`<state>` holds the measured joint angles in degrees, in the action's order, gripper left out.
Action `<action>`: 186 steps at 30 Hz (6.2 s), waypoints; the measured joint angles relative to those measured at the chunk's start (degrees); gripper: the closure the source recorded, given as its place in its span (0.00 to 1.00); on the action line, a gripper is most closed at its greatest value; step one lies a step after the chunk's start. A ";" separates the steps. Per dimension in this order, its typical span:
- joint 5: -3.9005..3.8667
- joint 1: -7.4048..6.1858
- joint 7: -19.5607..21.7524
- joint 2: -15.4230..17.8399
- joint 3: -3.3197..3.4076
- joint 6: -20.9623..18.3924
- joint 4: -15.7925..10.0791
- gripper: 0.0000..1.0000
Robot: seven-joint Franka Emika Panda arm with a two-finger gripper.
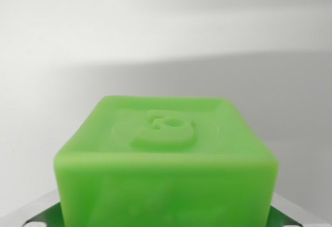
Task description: Stack cube
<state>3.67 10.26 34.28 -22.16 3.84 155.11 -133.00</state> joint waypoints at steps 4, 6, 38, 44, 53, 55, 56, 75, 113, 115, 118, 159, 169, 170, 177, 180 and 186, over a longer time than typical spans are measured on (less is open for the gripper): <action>-0.26 -0.14 0.17 1.60 0.19 -1.35 -0.24 1.00; -0.37 -0.18 0.24 2.37 0.26 -1.98 -0.35 1.00; -2.08 -2.30 -0.23 10.65 -0.31 -6.29 -4.59 1.00; -2.24 -3.09 -0.72 11.49 -0.63 -5.79 -5.94 1.00; -2.55 -4.21 -1.38 12.67 -1.14 -5.17 -7.81 1.00; -2.63 -4.48 -1.55 13.01 -1.28 -5.00 -8.31 1.00; -2.68 -4.62 -1.63 13.17 -1.36 -4.90 -8.52 1.00; -3.19 -7.02 -2.95 15.53 -2.81 -3.57 -12.18 1.00; -3.61 -12.26 -5.00 19.48 -6.26 -1.70 -18.02 1.00; -3.61 -12.55 -5.10 19.65 -6.47 -1.62 -18.27 1.00; -3.62 -13.02 -5.22 19.90 -6.79 -1.49 -18.67 1.00; -3.62 -19.16 -6.49 22.10 -10.88 -0.31 -21.95 1.00; -5.19 -19.25 -5.62 16.47 -10.54 5.02 -22.00 1.00; -5.38 -19.25 -5.48 16.01 -10.48 5.48 -21.97 1.00; -6.55 -19.34 -4.65 13.20 -10.08 8.03 -21.64 1.00; -6.91 -19.42 -4.34 12.21 -9.89 8.89 -21.54 1.00; -7.40 -19.65 -4.01 11.23 -9.56 9.83 -21.42 1.00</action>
<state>-3.73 -9.39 30.27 -10.93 -5.72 164.94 -154.42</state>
